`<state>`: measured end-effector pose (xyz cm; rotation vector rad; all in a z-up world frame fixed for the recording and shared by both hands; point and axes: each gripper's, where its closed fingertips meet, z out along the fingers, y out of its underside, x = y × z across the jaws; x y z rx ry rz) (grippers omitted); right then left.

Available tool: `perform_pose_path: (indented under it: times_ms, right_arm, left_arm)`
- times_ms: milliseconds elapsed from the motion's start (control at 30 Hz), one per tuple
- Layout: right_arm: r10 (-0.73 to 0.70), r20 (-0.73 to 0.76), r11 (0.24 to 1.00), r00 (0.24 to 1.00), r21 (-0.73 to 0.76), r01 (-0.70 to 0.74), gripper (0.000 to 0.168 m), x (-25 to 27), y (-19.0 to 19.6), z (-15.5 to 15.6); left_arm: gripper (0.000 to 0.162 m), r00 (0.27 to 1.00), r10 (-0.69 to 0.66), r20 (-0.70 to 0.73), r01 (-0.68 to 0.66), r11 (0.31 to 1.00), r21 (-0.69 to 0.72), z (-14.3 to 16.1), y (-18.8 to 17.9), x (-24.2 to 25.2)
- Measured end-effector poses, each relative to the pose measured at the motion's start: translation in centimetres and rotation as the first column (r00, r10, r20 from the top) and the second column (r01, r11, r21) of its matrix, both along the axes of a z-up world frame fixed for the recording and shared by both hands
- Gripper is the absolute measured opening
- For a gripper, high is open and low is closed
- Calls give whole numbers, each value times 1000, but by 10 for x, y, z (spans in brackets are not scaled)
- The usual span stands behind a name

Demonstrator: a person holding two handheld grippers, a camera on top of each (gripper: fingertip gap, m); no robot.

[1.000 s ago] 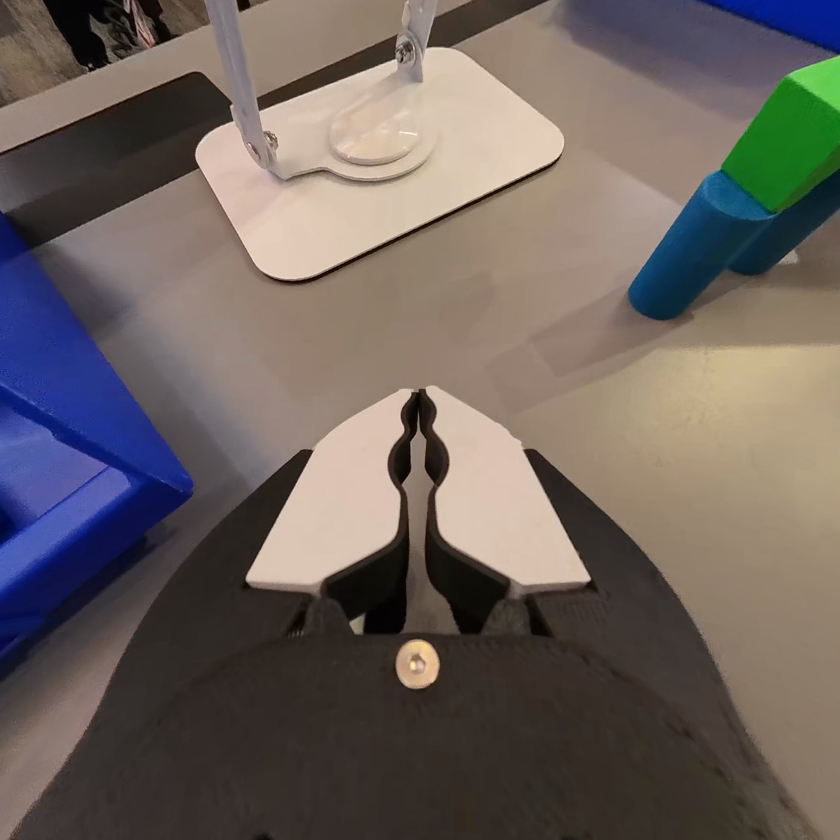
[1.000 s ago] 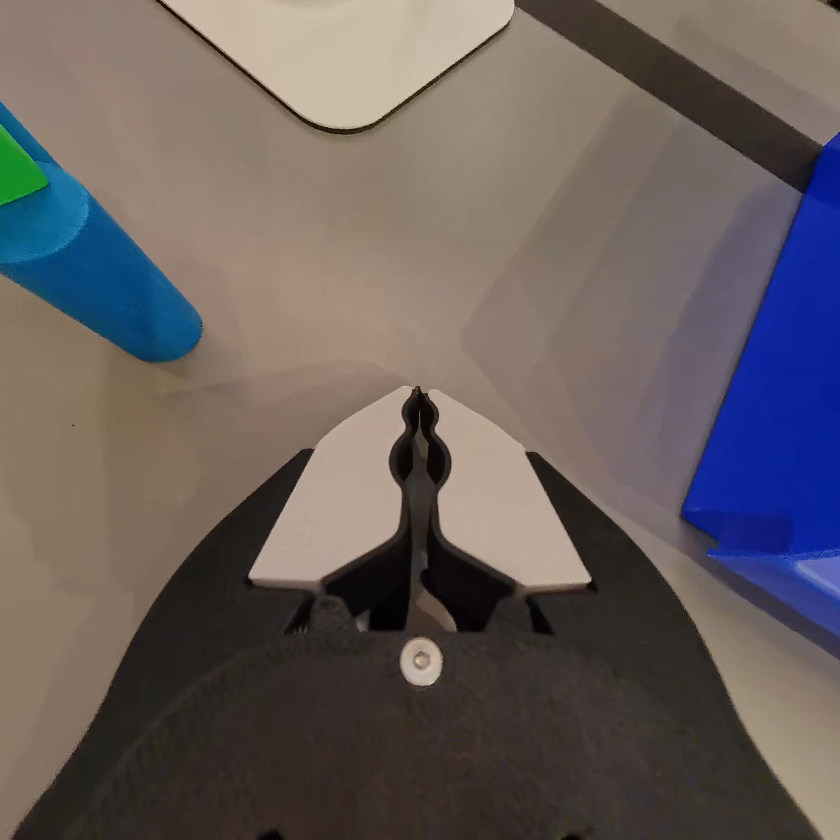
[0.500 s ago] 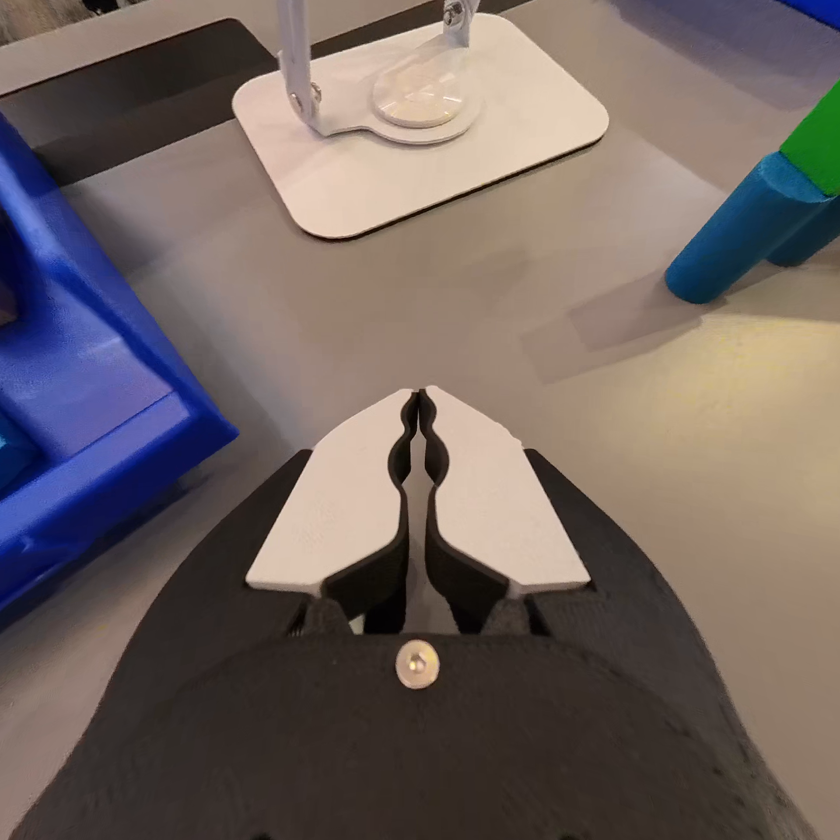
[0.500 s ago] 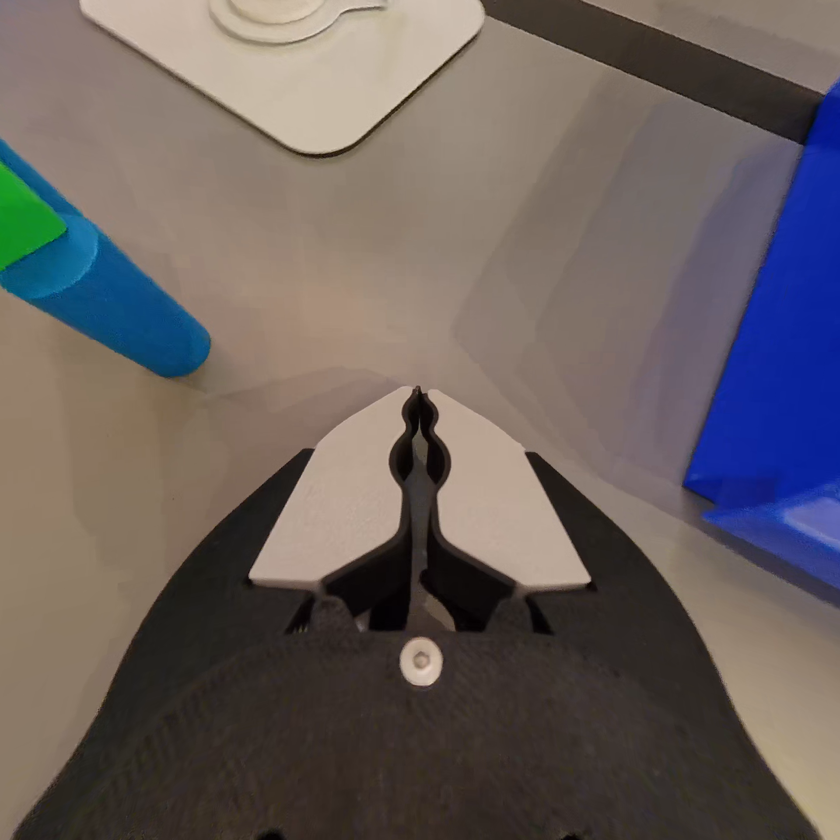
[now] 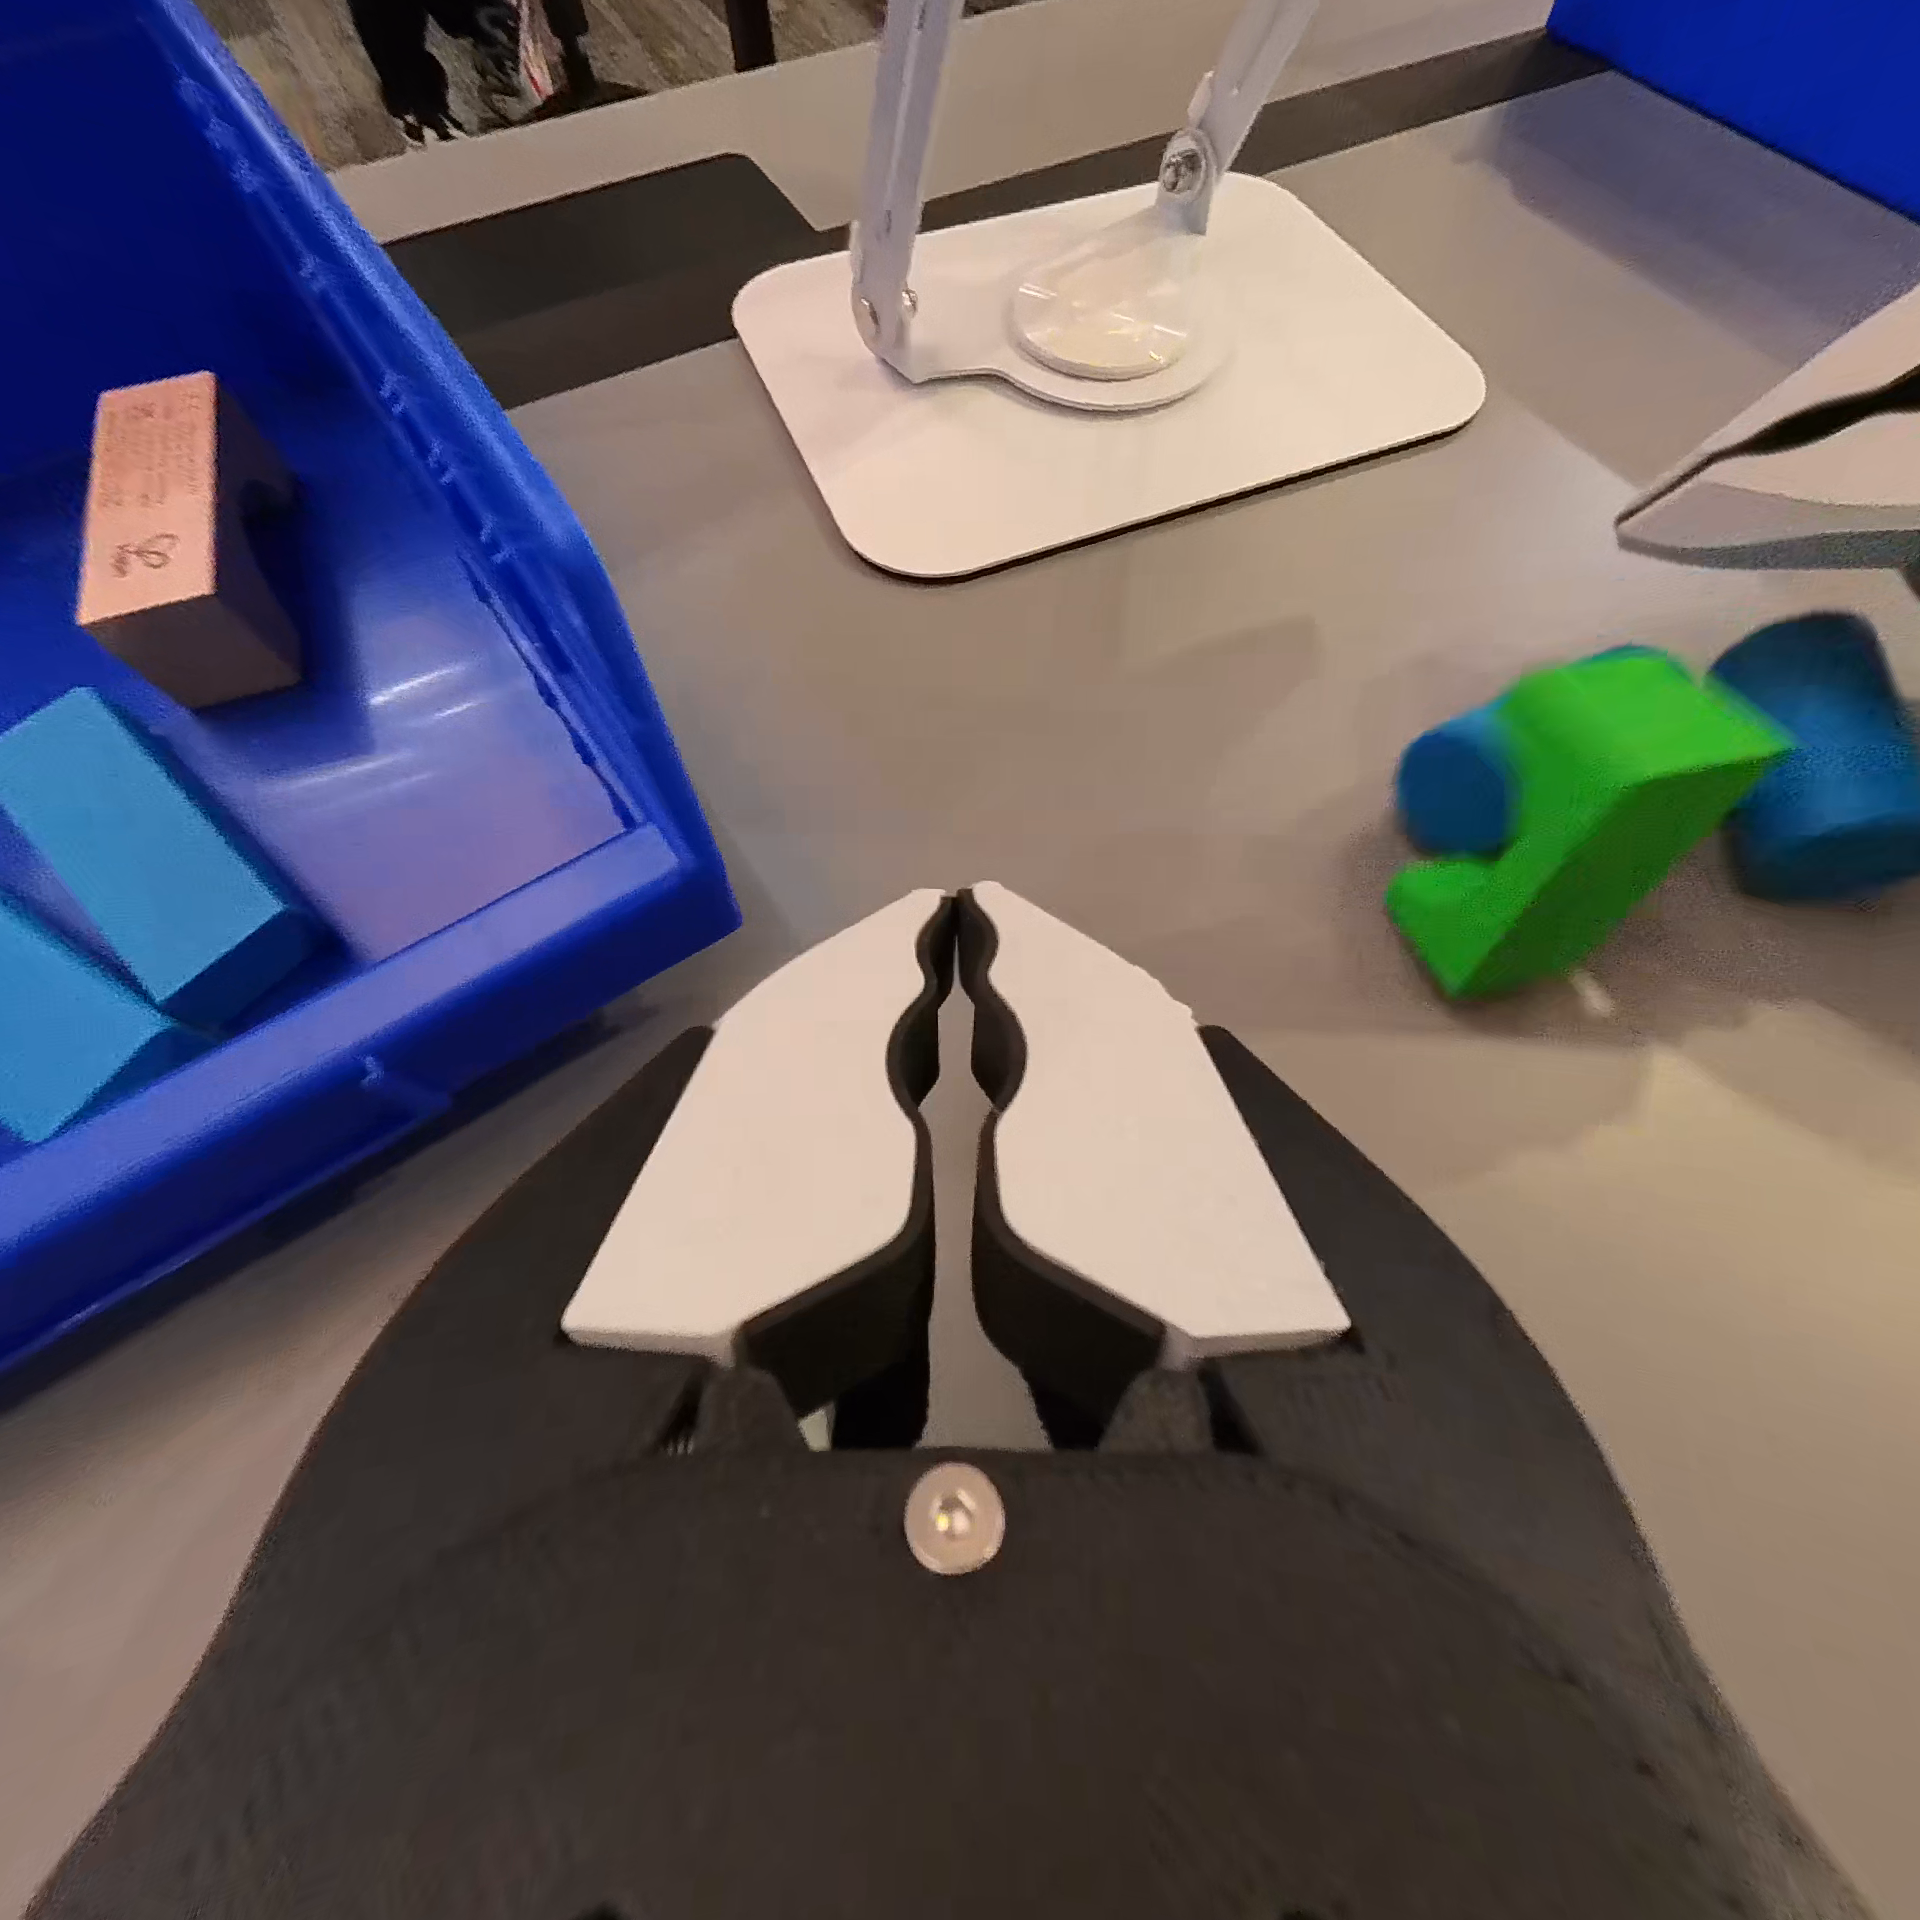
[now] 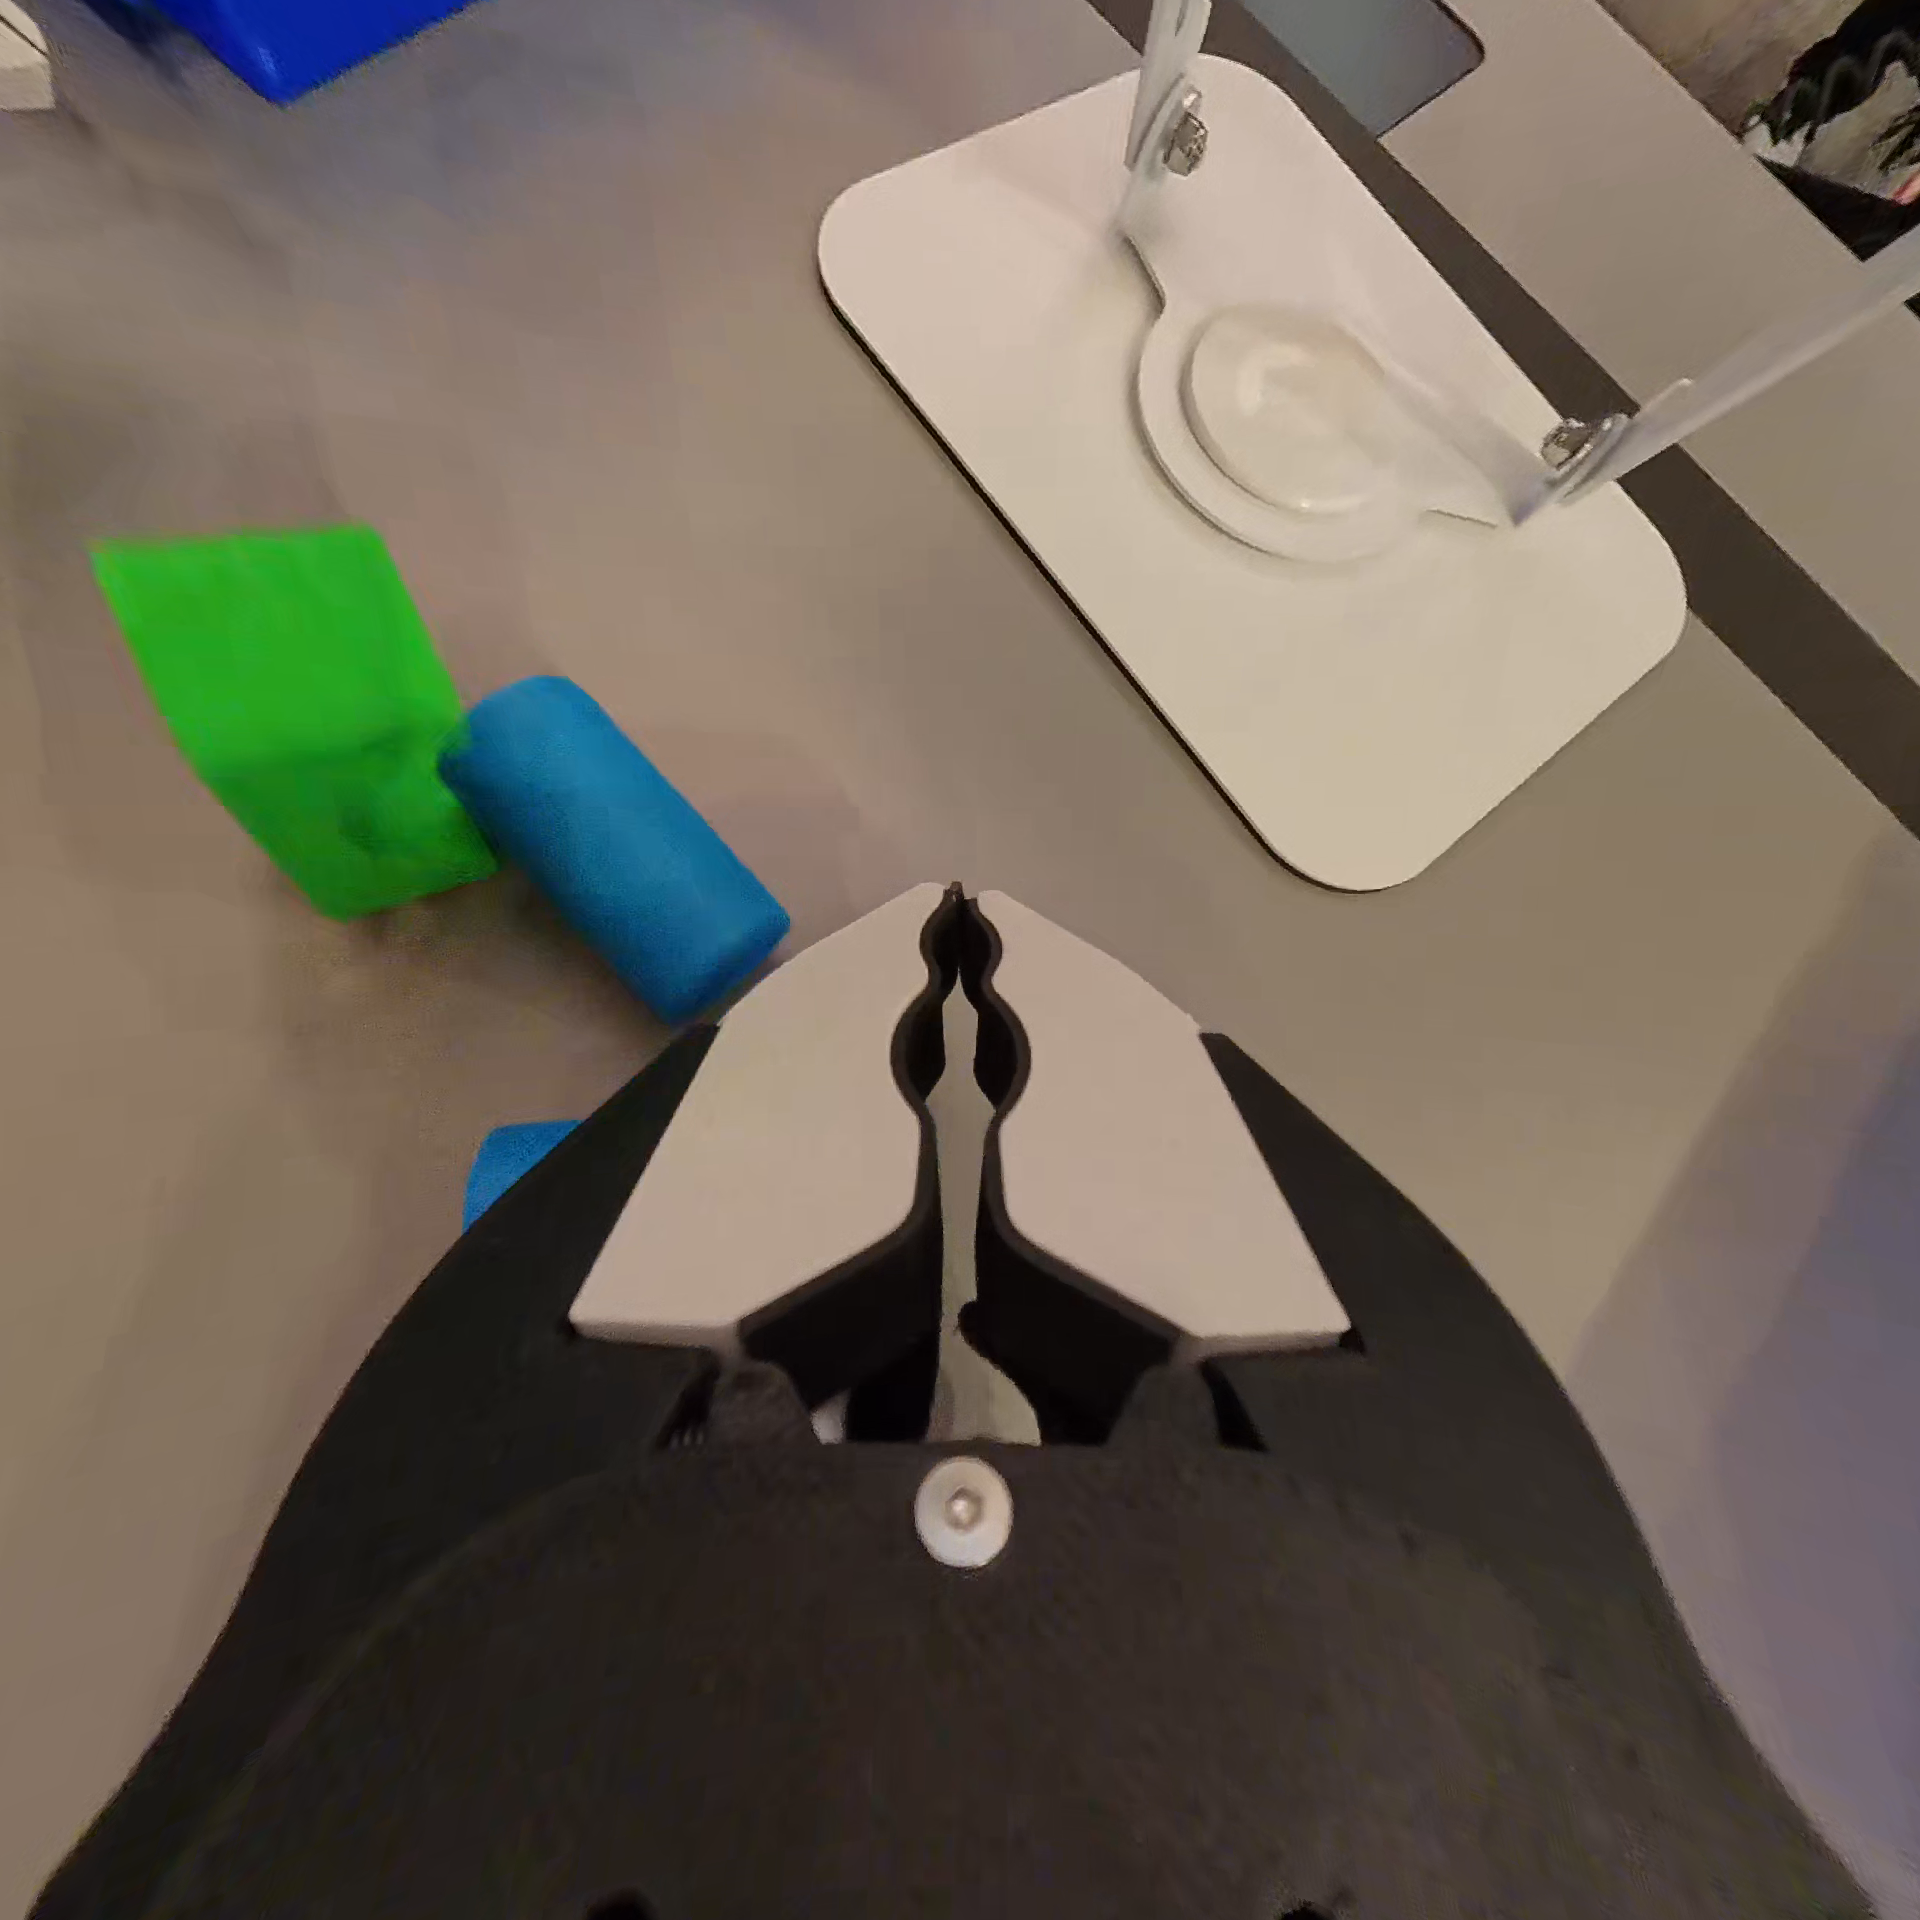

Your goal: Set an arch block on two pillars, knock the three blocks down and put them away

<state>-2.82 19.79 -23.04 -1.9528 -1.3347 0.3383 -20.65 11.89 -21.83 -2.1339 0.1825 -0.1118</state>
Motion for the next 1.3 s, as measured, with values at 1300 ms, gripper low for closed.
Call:
perform_pose_path:
  times_ms: [1300]
  right_arm:
    - [246, 54, 969, 968, -31, -244, 34, 92, 20, 89]
  left_arm:
    - [0, 992, 50, 115, -47, 999, -25, -8, 4, -13]
